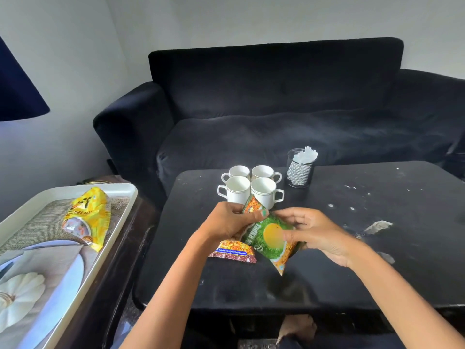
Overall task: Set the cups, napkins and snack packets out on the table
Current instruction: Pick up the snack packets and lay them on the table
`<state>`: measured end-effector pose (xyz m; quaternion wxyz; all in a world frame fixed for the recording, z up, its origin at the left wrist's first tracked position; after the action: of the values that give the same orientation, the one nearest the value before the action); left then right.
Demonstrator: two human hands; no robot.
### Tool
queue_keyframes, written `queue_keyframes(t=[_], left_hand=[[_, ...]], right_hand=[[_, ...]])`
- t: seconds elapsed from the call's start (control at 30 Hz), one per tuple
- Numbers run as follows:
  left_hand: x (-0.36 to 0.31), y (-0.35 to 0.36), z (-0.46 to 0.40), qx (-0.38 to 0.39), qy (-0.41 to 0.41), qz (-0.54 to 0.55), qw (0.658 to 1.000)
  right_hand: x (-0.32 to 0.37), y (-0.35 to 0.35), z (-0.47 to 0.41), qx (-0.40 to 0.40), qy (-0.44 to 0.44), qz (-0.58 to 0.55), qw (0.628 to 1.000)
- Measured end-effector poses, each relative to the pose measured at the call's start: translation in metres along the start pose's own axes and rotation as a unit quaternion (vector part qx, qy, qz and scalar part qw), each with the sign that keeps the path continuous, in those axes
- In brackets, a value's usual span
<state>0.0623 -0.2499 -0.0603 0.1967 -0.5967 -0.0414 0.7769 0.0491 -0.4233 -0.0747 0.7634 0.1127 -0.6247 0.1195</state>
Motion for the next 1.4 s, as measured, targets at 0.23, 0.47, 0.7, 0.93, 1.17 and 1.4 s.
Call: queue_keyframes(t=[0.23,0.47,0.7,0.93,1.17,1.4], left_hand=[[0.003,-0.005,-0.001,-0.181,-0.032,0.218,0.958],[0.005,0.044,0.000,-0.062,-0.080,0.321,0.942],[0.012,0.055,0.000,-0.051,-0.076,0.134,0.987],[0.024,0.057,0.002,-0.012,-0.041,-0.260,0.965],[0.010,0.038,0.004,-0.074,-0.003,-0.423,0.903],[0.016,0.006,-0.006,-0.141,0.080,-0.539,0.826]], right_hand=[[-0.008,-0.020,-0.005,-0.182,0.038,-0.256,0.949],[-0.009,0.005,-0.013,-0.117,0.057,-0.352,0.927],[-0.020,-0.011,-0.012,-0.178,0.073,-0.363,0.912],[-0.044,-0.019,-0.008,-0.234,0.153,-0.268,0.922],[-0.042,-0.024,-0.013,-0.273,0.137,-0.028,0.952],[-0.028,-0.012,-0.019,-0.224,0.017,0.204,0.953]])
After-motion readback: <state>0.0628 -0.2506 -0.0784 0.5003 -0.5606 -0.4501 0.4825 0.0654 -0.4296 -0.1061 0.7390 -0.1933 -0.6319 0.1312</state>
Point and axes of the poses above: each hand's wrist, its own z-axis away from the middle knuckle, its own y-axis out of the palm, x = y × z, the point moved 6 cm from there along -z, towards the middle knuckle, and after that the axes turned 7 degrees about -z, right-handed, at the moved point
